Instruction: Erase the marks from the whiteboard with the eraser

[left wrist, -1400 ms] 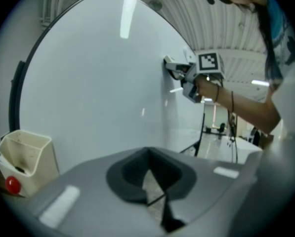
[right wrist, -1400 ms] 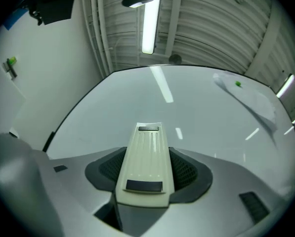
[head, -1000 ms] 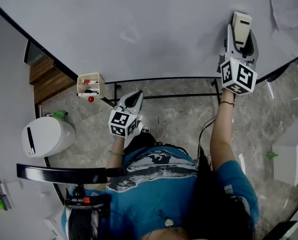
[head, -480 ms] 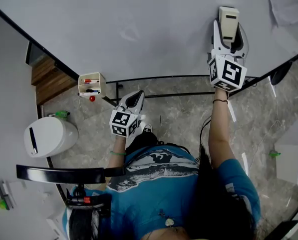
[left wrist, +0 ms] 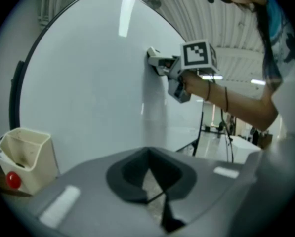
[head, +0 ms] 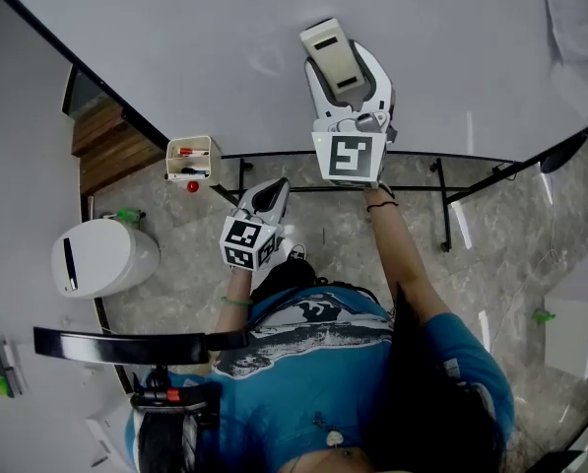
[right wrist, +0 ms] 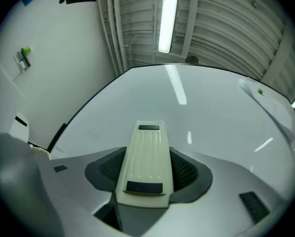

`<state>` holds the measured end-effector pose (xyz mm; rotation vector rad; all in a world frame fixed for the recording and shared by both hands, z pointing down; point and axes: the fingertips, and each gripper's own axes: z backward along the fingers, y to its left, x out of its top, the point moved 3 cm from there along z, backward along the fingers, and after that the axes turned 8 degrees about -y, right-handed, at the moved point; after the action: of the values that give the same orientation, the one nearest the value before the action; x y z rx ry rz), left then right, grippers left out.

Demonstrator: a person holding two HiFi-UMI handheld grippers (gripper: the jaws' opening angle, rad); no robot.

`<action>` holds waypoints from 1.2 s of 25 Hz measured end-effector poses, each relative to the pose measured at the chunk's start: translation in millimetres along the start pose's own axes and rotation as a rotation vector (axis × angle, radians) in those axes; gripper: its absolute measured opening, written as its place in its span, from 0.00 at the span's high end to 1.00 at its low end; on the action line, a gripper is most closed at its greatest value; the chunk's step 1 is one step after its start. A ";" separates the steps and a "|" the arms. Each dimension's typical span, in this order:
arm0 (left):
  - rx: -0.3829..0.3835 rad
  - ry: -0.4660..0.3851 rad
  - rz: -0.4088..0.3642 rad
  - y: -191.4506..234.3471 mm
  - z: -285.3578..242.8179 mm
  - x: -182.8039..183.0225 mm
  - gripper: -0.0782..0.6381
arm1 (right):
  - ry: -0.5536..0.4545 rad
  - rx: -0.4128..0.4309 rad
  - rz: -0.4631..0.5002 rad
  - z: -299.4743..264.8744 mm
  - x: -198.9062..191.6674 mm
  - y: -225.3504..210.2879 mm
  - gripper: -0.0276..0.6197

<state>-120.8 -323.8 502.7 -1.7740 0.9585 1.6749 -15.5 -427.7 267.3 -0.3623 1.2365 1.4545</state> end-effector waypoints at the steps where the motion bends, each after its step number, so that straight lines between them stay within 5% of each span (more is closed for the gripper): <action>1: 0.007 -0.002 0.001 0.7 2.6 0.3 0.89 | 0.003 0.028 -0.002 -2.6 1.1 16.2 0.55; 9: 0.055 -0.006 0.020 14.0 8.2 -1.2 0.89 | 0.027 0.194 0.037 -19.5 -11.7 101.1 0.55; 16: 0.045 -0.001 0.018 13.6 9.7 -3.7 0.89 | 0.015 0.256 -0.087 -13.8 -7.0 98.9 0.55; 21: 0.012 0.005 0.013 5.9 3.4 -3.6 0.89 | -0.103 0.084 -0.169 3.4 8.7 30.8 0.55; 30: -0.047 0.017 0.001 -13.2 -10.1 0.1 0.89 | -0.062 -0.314 -0.141 65.6 -1.3 -163.8 0.55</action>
<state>-104.1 -323.4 502.3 -1.8214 0.9348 1.6978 152.1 -405.2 216.6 -0.5988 0.9142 1.5264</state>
